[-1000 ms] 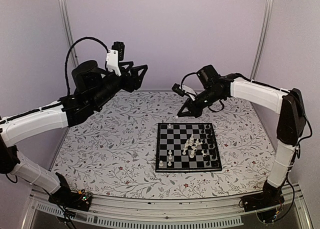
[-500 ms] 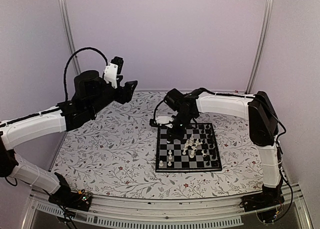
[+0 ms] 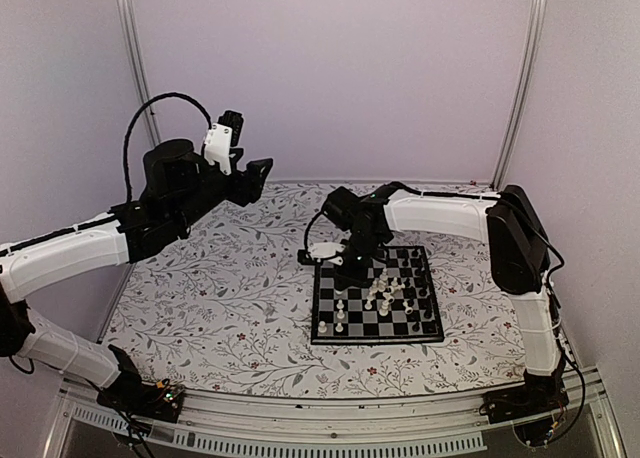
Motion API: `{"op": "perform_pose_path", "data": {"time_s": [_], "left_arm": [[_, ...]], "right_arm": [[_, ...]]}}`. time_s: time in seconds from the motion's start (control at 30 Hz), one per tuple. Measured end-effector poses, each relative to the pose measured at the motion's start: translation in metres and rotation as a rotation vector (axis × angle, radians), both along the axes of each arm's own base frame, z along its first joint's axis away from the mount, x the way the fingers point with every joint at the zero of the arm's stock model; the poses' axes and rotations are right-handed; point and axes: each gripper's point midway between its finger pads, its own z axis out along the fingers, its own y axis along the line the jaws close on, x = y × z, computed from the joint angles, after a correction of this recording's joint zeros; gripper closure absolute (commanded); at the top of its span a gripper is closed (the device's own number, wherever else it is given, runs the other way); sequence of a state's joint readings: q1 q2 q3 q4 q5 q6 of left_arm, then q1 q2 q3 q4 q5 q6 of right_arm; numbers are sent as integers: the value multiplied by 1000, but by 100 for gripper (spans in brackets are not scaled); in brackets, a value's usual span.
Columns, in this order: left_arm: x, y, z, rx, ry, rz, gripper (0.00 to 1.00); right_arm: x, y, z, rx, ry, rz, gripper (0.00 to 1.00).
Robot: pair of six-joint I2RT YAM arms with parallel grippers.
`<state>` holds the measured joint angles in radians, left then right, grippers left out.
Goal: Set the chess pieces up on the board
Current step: Place the chess piece on the chessboard.
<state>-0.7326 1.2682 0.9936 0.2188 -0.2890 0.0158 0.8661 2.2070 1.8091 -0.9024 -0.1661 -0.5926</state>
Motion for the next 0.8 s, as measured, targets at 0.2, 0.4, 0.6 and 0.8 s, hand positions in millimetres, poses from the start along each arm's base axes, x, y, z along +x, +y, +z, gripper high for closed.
{"op": "perform_pose_path", "data": {"time_s": [0.2, 0.4, 0.6, 0.8], "left_arm": [[0, 0, 0, 0, 0, 0, 30], [0, 0, 0, 0, 0, 0, 30], [0, 0, 0, 1, 1, 0, 30], [0, 0, -1, 3, 3, 0, 30]], "right_arm": [[-4, 0, -1, -9, 7, 7, 94], [-8, 1, -1, -13, 10, 18, 81], [-9, 2, -1, -14, 9, 22, 76], [-9, 2, -1, -14, 10, 19, 70]]}}
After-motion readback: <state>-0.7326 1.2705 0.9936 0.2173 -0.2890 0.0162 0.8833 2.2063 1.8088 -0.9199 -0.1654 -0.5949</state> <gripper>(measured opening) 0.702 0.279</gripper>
